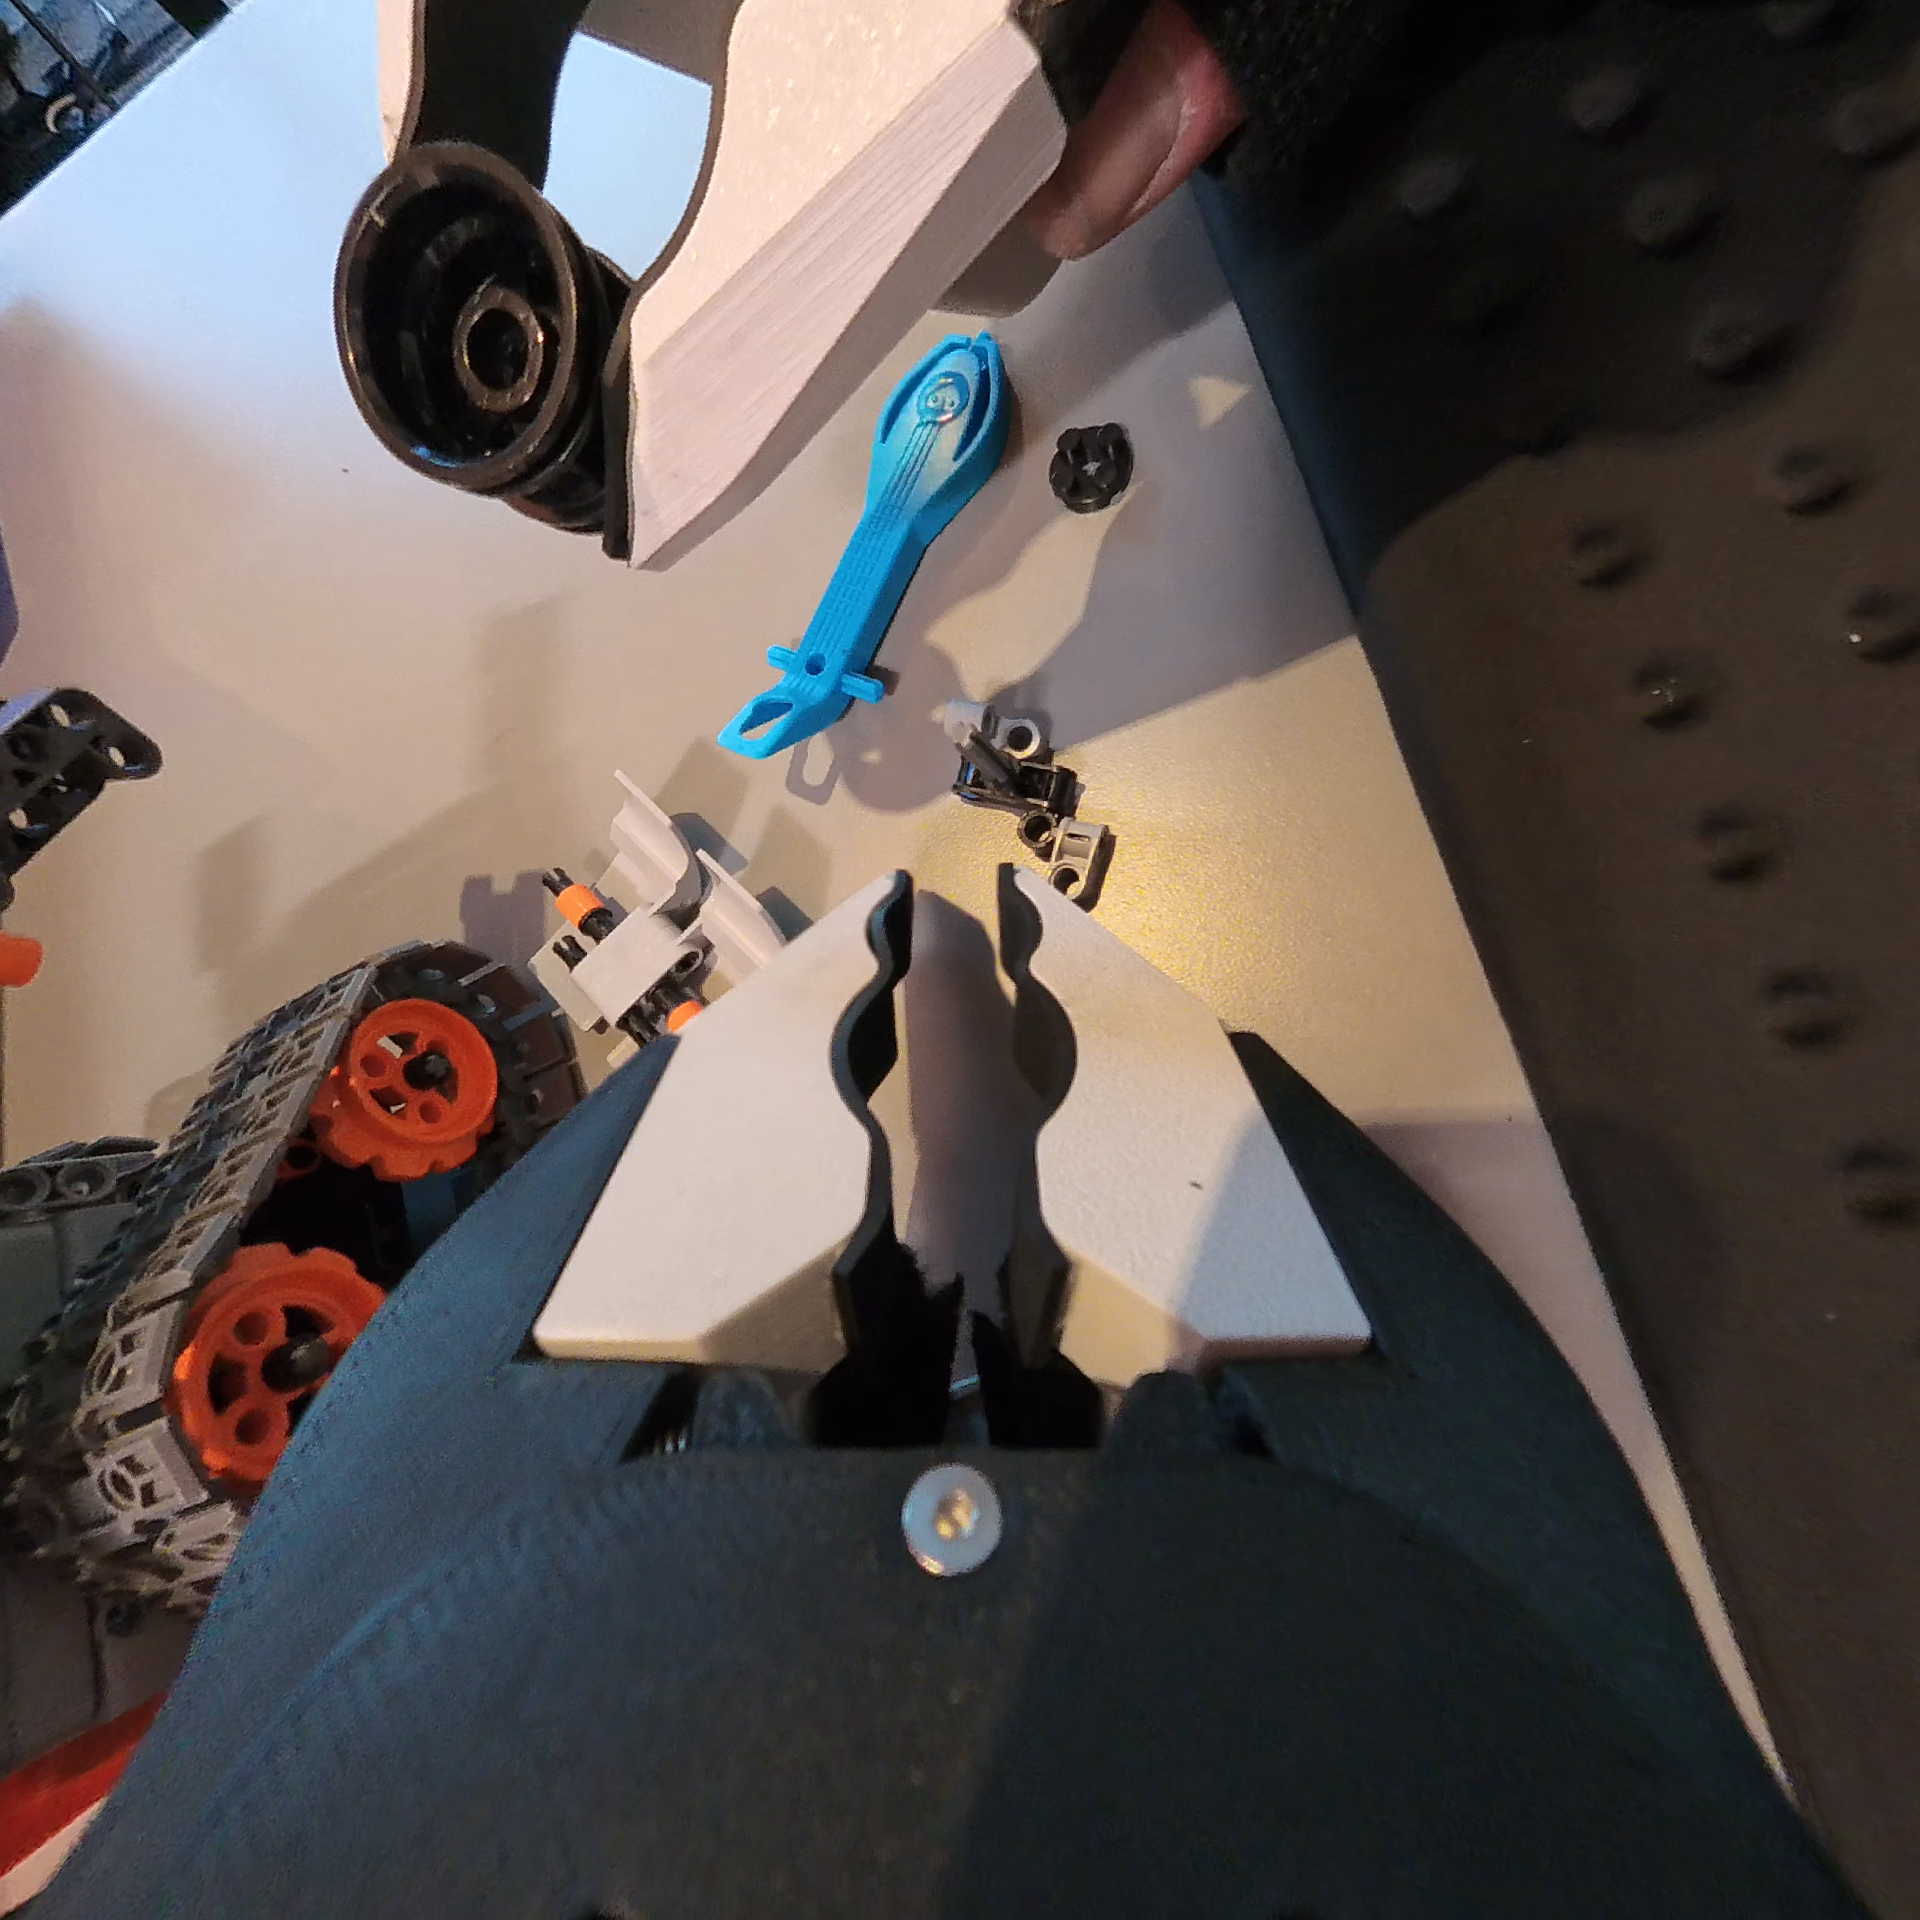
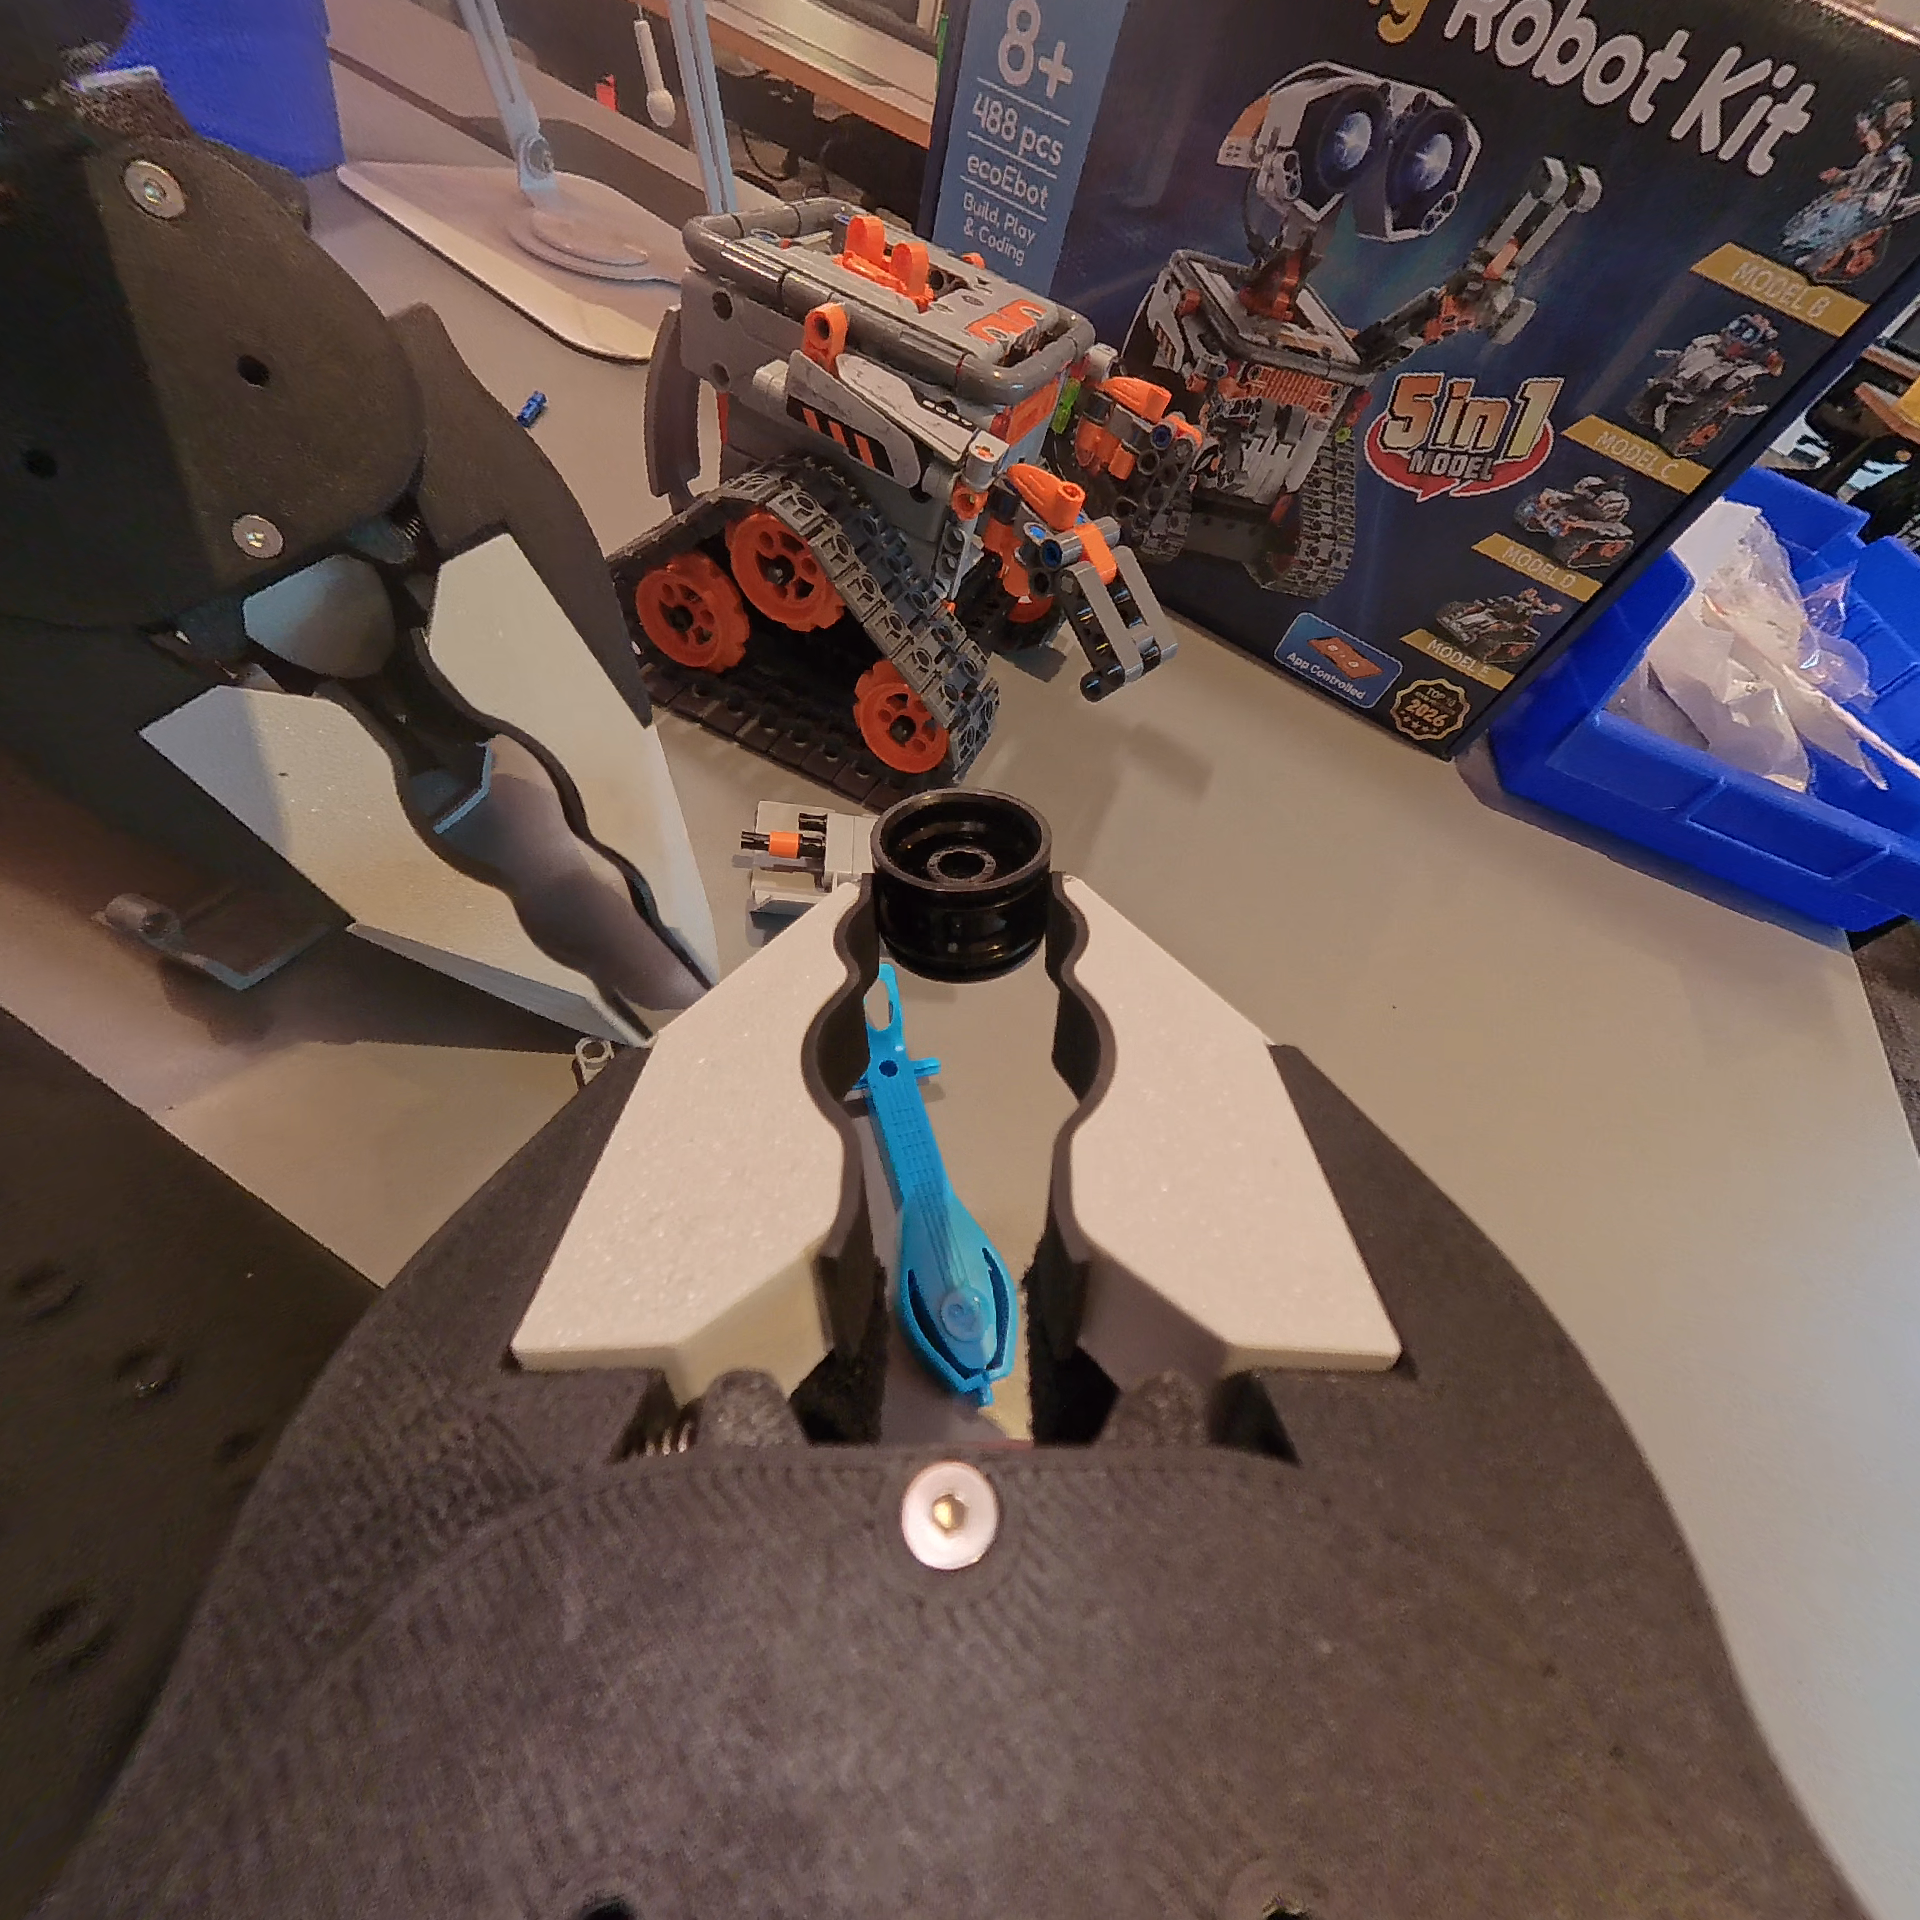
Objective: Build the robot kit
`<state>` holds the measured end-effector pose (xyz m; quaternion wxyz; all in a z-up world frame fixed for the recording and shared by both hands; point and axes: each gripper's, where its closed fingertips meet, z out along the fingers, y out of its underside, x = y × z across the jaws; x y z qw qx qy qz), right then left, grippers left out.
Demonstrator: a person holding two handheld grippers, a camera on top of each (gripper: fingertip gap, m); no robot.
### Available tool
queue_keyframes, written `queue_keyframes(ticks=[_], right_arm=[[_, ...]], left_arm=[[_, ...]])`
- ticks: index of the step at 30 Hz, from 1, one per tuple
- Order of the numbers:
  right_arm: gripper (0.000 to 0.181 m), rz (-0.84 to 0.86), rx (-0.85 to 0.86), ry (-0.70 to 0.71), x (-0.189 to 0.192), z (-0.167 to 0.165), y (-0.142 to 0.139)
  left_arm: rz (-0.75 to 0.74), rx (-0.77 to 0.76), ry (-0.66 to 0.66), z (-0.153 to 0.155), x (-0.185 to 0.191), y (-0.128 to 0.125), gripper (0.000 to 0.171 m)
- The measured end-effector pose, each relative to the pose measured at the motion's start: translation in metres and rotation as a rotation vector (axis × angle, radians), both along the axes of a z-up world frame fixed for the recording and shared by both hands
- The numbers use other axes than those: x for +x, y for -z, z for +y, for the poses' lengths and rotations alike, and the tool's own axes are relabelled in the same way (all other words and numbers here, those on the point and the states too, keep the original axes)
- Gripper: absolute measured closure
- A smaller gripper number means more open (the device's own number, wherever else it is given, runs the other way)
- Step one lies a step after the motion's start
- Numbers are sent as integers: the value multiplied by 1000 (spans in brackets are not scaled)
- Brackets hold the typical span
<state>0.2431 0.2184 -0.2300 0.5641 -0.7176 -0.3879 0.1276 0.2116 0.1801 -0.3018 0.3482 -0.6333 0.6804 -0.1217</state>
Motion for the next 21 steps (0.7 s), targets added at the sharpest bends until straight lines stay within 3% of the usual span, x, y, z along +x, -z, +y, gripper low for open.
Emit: queue_keyframes(ticks=[21], right_arm=[[152,53,4,19,5,2,-7]], left_arm=[[-58,108,-70,23,-14,-42,153]])
